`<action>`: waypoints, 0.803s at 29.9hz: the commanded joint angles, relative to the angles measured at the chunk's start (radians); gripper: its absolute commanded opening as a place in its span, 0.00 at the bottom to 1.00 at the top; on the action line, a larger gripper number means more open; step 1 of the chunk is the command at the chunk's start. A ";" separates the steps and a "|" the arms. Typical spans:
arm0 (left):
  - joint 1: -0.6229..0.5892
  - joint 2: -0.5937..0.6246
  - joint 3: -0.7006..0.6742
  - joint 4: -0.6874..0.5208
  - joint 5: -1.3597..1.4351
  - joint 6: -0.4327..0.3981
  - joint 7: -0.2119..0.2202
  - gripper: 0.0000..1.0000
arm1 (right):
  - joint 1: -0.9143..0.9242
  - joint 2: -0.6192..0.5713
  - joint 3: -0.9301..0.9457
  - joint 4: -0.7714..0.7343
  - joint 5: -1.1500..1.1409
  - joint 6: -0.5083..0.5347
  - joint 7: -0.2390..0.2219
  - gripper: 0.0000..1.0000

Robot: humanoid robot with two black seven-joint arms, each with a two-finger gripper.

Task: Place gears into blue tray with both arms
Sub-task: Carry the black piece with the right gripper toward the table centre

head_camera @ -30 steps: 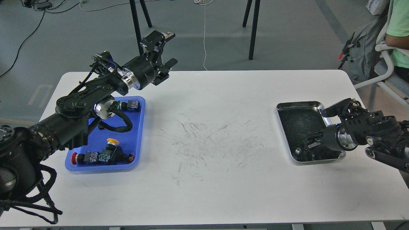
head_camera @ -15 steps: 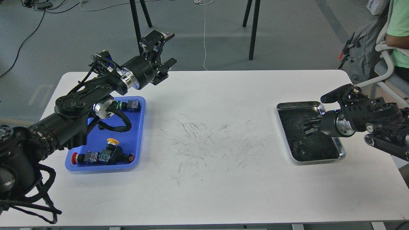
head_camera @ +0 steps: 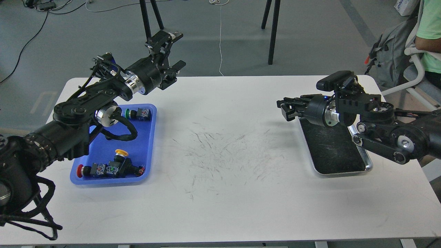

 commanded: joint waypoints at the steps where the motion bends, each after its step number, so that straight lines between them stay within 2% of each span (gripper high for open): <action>1: 0.002 0.006 0.000 -0.001 -0.001 0.000 0.000 1.00 | -0.004 0.080 0.000 -0.006 0.004 -0.088 0.015 0.06; 6: 0.002 0.012 0.000 -0.001 -0.001 0.001 0.000 1.00 | -0.021 0.171 0.000 -0.006 0.004 -0.163 0.058 0.06; 11: 0.002 0.015 0.000 -0.004 -0.001 0.011 0.000 1.00 | -0.040 0.272 -0.019 -0.008 -0.005 -0.223 0.081 0.04; 24: 0.006 0.036 -0.001 -0.008 -0.001 0.011 0.000 1.00 | -0.078 0.400 -0.137 -0.018 -0.022 -0.280 0.126 0.03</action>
